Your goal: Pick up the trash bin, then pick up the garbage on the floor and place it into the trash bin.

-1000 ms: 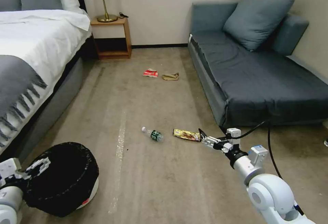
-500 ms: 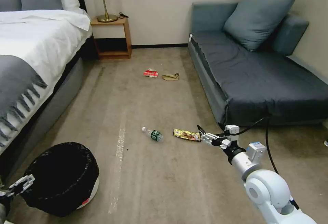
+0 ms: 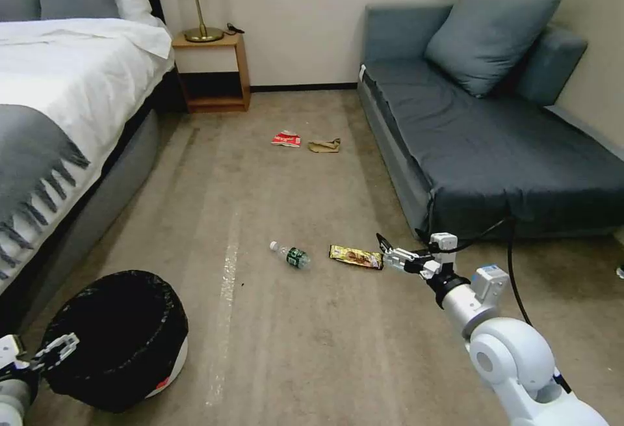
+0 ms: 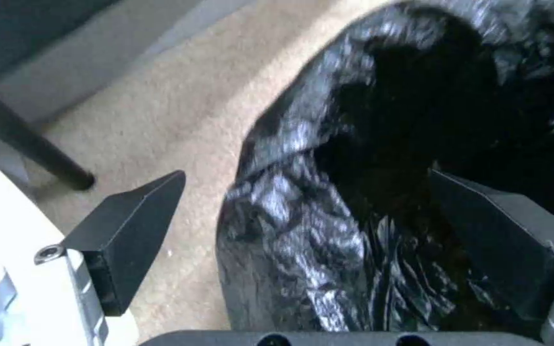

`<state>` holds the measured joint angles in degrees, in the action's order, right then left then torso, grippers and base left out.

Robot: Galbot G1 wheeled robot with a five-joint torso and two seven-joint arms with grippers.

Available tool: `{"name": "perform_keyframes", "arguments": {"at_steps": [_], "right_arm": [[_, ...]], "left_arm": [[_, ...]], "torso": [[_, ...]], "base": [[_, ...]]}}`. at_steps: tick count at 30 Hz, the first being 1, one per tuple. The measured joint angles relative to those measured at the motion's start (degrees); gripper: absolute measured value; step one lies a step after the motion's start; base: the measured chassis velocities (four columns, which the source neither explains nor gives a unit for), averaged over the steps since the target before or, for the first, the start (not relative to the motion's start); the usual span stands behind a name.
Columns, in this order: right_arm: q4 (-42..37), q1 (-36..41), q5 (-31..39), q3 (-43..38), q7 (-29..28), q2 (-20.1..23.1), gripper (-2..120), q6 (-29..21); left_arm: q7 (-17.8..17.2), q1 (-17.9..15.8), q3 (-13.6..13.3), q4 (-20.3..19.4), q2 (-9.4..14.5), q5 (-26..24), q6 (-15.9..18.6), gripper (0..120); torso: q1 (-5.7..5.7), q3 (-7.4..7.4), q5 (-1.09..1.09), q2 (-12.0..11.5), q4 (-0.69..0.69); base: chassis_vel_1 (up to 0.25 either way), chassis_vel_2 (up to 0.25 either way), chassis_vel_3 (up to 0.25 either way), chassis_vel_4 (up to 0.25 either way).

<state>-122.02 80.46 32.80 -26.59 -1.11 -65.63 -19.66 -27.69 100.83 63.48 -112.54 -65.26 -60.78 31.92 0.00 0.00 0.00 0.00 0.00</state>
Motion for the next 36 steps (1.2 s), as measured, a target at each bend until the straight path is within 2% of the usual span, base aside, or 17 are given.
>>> {"name": "perform_keyframes", "arguments": {"at_steps": [8,13,14,18,19,22,24,26,28,29,32,36], "right_arm": [[-1.42,0.45,1.04,-1.25,-0.35,0.59,100,-0.34],[-2.37,1.29,1.38,-2.12,-0.45,0.59,100,-0.48],[-2.37,1.29,1.38,-2.12,-0.45,0.59,100,-0.48],[-2.73,1.47,1.53,-2.44,-0.61,0.43,100,-0.67],[-2.73,1.47,1.53,-2.44,-0.61,0.43,100,-0.67],[-3.23,1.37,2.4,-2.64,-0.84,0.28,100,-1.22],[-3.42,1.25,2.72,-2.78,-0.9,0.23,100,-1.41],[-3.61,1.17,2.96,-2.93,-0.96,0.2,100,-1.62],[-3.67,1.2,3.01,-2.99,-0.97,0.21,100,-1.67],[-3.67,1.2,3.01,-2.99,-0.97,0.21,100,-1.67],[-3.67,1.3,3.01,-3.01,-0.97,0.22,100,-1.69],[-3.82,1.44,3.05,-2.86,-0.98,0.19,100,-1.82]], "left_arm": [[-2.44,-2.66,-0.62,2.39,-0.26,-5.04,3.24,91],[-4.42,-4.66,-0.68,4.64,1.34,-10.83,4.81,70],[-4.42,-4.66,-0.68,4.64,1.34,-10.83,4.81,70],[-4.51,-5.12,-0.75,5.66,0.96,-11.22,4.75,51],[-4.51,-5.12,-0.75,5.66,0.96,-11.22,4.75,51],[-3.17,-5.3,-0.8,6.38,0.13,-10.4,4.11,38],[-2.87,-5.41,-0.82,6.68,-0.05,-10.17,3.89,35],[-2.4,-5.55,-0.85,7.19,-0.29,-9.59,3.37,26],[-1.8,-5.56,-0.88,7.39,-0.45,-9.21,2.74,16],[-1.8,-5.56,-0.88,7.39,-0.45,-9.21,2.74,16],[-1.33,-5.51,-0.85,7.16,-0.59,-9.04,1.82,4],[-0.85,-5.03,-0.56,5.45,-1.25,-8.15,0.38,4]], "torso": [[0.0,0.0,0.0,0.0,0.01],[0.0,0.0,0.0,0.0,-0.01],[0.0,0.0,0.0,0.0,-0.01],[0.0,0.0,0.02,0.0,0.0],[0.0,0.0,0.02,0.0,0.0],[0.0,0.0,0.08,0.0,0.01],[0.0,-0.01,0.09,0.01,0.01],[0.0,-0.01,0.11,0.0,0.02],[0.0,-0.01,0.05,0.0,0.03],[0.0,-0.01,0.05,0.0,0.03],[0.0,0.0,0.0,0.0,0.03],[0.0,0.0,-0.1,0.0,-0.01]], "base": [[0.0,0.0,0.0,0.0],[0.0,0.0,0.0,0.0],[0.0,0.0,0.0,0.0],[0.0,0.0,0.0,0.0],[0.0,0.0,0.0,0.0],[0.0,0.0,0.0,0.0],[0.0,0.0,0.0,0.0],[0.0,0.0,0.0,0.0],[0.0,0.0,0.0,0.0],[0.0,0.0,0.0,0.0],[0.0,0.0,0.0,0.0],[0.0,0.0,0.0,0.0]]}}
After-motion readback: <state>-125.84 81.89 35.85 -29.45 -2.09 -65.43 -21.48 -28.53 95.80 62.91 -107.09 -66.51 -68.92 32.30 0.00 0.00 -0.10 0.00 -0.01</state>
